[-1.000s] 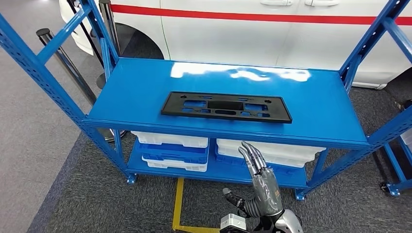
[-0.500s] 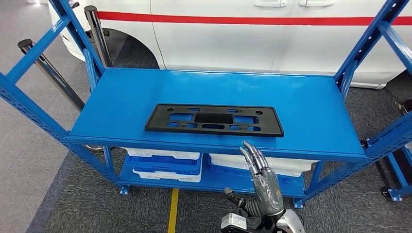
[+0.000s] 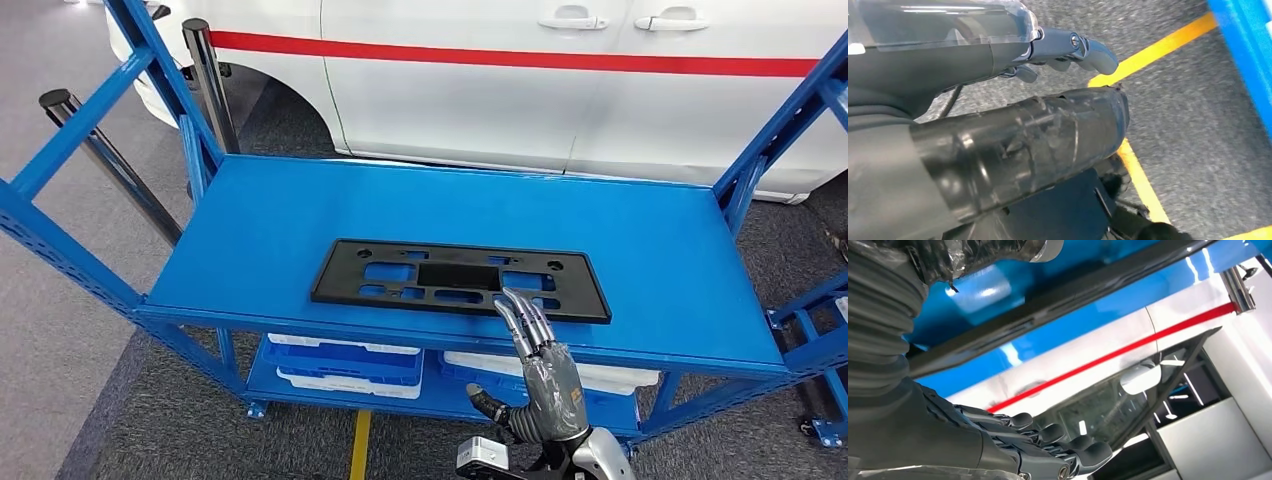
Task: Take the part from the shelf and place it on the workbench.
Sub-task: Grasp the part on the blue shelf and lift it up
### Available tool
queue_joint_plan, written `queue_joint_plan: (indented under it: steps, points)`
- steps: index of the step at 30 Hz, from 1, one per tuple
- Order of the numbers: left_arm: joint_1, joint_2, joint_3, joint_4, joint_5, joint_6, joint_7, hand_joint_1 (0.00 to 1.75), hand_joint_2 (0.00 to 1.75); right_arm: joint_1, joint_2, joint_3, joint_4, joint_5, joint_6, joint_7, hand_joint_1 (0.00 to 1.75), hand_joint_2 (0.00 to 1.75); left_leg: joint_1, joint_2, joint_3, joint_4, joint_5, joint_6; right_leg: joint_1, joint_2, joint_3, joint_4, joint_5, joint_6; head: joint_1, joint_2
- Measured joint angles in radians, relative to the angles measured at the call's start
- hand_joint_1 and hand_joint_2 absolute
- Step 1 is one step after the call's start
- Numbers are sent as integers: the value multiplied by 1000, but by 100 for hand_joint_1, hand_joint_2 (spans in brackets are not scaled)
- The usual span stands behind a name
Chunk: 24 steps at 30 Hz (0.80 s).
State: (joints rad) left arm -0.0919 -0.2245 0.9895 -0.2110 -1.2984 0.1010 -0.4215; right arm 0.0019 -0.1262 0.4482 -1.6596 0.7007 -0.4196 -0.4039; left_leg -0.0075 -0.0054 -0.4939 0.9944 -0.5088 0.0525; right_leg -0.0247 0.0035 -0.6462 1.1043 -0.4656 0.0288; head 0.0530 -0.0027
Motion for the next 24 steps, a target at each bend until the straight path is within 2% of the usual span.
queue_joint_plan:
  steps: [1, 3, 5, 6, 7, 8, 10, 11, 12, 13, 14, 15, 16, 17, 18, 20, 21, 22, 24]
  points:
    - [-2, -1, -1, 0, -1, 1, 0, 0, 0, 0, -1, 0, 1, 0, 0, 1, 0, 175, 0, -1, 3, 4, -9, -7, 3, -1, 8, -34, 19, -5, 0, 0]
    - [-5, -1, -2, 0, -2, 7, 3, 0, 0, 0, -2, 0, 2, 1, 0, 4, 0, 175, -1, -1, 7, 9, -20, -20, 9, -2, 7, -51, 13, -20, 0, 0]
    - [-5, -1, -3, 0, -3, 15, 6, 0, 0, 0, -4, 0, 1, 3, 0, 5, 0, 175, 0, -1, 10, 17, -29, -29, 8, -1, 20, -58, 20, -34, -1, 0]
    - [-5, -1, -4, 0, -3, 17, 8, 0, 0, -1, -5, 0, 0, 4, 0, 5, 0, 175, 1, 0, 1, 38, -38, -34, 6, -1, 28, -63, 19, -39, -2, 0]
    - [-6, -1, -5, 0, -3, 18, 8, 0, 0, -2, -6, 0, 0, 5, 0, 6, 0, 175, 3, 0, -20, 78, -53, -39, 5, -2, 36, -68, 18, -43, -2, 0]
    - [-6, -1, -6, 0, -3, 19, 9, 0, 0, -3, -6, 0, 0, 5, 0, 6, 0, 175, 6, 0, -54, 138, -75, -43, 6, -3, 41, -71, 15, -46, -3, 0]
    - [-4, -1, -8, 0, -3, 27, 12, 0, 0, -3, -6, 0, 0, 8, 0, 7, 0, 175, 9, 1, -136, 261, -118, -50, 8, -3, 45, -73, 9, -51, -4, 0]
    - [-3, -1, -9, 0, -4, 36, 15, 0, 0, -2, -7, 0, 0, 10, 0, 9, 0, 175, 11, 1, -163, 291, -121, -50, 9, -2, 49, -73, 5, -52, -4, 0]
    - [-2, -1, -9, 0, -5, 49, 18, 0, 0, -2, -7, 0, 0, 12, 0, 11, 0, 175, 11, 1, -172, 283, -102, -49, 10, 0, 54, -73, 1, -53, -4, 0]
    - [-1, -1, -10, 0, -6, 61, 21, 0, 0, -1, -8, 0, 0, 13, 0, 13, 0, 175, 11, 1, -163, 240, -63, -46, 12, 1, 60, -73, -3, -52, -4, 0]
    - [-1, -1, -10, 0, -8, 72, 24, 0, 0, -1, -8, 0, 0, 15, 1, 15, 0, 175, 10, 1, -141, 171, -15, -40, 12, 2, 68, -73, -8, -51, -4, 0]
    - [-2, -1, -11, 0, -9, 80, 27, 0, 0, -1, -9, 0, 0, 17, 4, 18, 0, 175, 8, 1, -121, 109, 17, -34, 14, 2, 74, -73, -11, -50, -3, 0]
    - [-4, -1, -12, 0, -11, 86, 29, 0, 0, -1, -10, 0, 0, 18, 9, 21, 0, 175, 5, 0, -105, 61, 35, -28, 15, 2, 76, -72, -15, -46, -4, 0]
    - [-5, -1, -13, 0, -13, 91, 32, 0, 0, -2, -12, 0, 0, 19, 18, 25, 0, 175, 2, 0, -97, 35, 43, -22, 15, 2, 77, -72, -17, -42, -4, 0]
    - [-6, -1, -14, 0, -14, 94, 34, 0, 0, -3, -15, 0, 0, 20, 29, 29, 0, 175, -1, -1, -95, 31, 39, -19, 15, 2, 77, -72, -18, -36, -5, 0]
    - [-6, -2, -16, 0, -19, 99, 38, 0, 0, -7, -25, 0, 1, 21, 58, 37, 0, 175, 2, -1, -88, 17, 54, -9, 14, 2, 78, -71, -24, -23, -6, 0]
    - [-6, -2, -17, 0, -21, 100, 39, 0, 0, -12, -33, 0, 2, 21, 75, 41, 0, 175, 4, 0, -83, 10, 58, -4, 13, 2, 74, -57, -35, -18, -5, 0]
    - [-7, -3, -18, 0, -23, 102, 40, 0, 0, -18, -42, 0, 5, 21, 92, 43, 0, 175, 6, 1, -79, 3, 62, 1, 13, 1, 61, -26, -57, -14, -5, 0]
    - [-10, -5, -20, 0, -25, 102, 42, 0, 0, -29, -58, 0, 11, 21, 115, 46, 0, 175, 5, 2, -77, 0, 63, 6, 11, 1, 7, 88, -118, -8, -5, 0]
